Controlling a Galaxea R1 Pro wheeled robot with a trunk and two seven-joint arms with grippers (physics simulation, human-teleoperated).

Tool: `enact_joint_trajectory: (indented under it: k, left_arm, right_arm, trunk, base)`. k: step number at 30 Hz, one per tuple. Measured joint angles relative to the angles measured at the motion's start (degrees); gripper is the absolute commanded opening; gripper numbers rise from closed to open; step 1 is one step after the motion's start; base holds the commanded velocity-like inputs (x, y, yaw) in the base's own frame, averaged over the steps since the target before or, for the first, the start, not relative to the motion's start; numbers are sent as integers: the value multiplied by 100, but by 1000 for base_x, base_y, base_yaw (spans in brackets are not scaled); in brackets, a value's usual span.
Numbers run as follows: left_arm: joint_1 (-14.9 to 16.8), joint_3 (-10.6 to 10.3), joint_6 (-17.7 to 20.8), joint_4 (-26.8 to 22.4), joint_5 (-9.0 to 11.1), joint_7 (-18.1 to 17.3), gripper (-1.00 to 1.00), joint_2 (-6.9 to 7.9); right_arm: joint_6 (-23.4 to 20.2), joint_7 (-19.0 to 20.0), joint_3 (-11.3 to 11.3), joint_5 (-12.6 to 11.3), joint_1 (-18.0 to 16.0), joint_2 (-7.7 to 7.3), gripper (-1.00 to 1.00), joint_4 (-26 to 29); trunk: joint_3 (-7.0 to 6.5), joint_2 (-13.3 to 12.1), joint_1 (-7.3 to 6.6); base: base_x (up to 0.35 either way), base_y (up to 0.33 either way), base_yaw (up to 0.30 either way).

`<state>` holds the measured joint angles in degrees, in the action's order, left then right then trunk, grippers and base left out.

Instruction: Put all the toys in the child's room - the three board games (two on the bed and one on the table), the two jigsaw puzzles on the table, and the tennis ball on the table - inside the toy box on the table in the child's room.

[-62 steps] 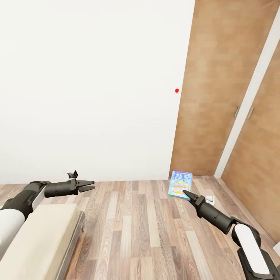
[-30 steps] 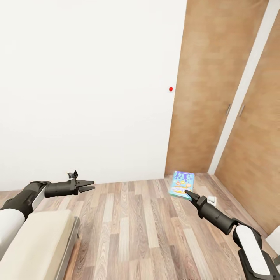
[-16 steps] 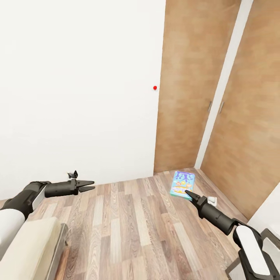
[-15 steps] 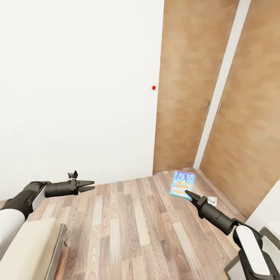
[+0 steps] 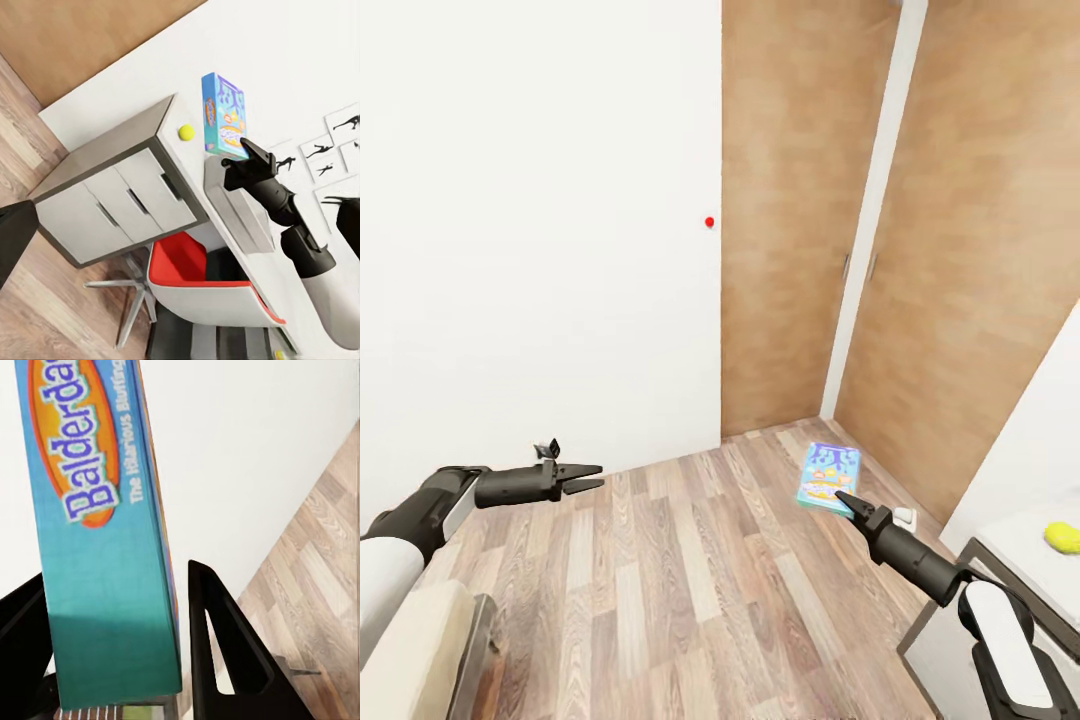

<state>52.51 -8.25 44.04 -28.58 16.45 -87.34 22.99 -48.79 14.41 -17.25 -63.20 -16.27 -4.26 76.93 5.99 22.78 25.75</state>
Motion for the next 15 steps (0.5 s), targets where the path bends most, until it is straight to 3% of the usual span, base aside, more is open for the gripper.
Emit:
enact_joint_trajectory:
  k: [15]
  left_arm:
    - [0, 0, 0, 0, 0, 6, 100, -3]
  right_arm:
    - [0, 0, -14, -8, 0, -4, -100, -133]
  trunk:
    - [56, 0, 0]
  base:
    - [0, 0, -257]
